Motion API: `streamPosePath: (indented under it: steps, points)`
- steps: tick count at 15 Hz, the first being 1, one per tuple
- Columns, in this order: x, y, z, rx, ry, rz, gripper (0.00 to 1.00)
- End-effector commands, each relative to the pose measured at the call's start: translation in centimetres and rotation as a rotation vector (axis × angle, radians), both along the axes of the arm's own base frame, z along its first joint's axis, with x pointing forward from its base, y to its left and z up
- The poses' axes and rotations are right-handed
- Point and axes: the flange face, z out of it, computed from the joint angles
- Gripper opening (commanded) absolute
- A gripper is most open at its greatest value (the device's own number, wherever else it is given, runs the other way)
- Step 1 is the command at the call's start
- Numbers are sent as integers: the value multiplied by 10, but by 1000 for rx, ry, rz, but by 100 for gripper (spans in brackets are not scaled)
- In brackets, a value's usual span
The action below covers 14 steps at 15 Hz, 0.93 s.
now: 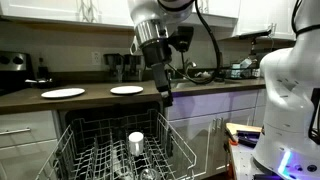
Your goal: Remove the plate from the plate dryer and put it on top of the plate on right of the counter
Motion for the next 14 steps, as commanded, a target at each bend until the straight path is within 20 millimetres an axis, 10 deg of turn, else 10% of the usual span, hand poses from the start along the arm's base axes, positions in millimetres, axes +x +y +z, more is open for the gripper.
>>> streamPosePath:
  steps: [1, 14]
  points:
    - [0, 0, 0, 0, 1, 0, 100]
    - [23, 10, -9, -40, -2, 56, 100]
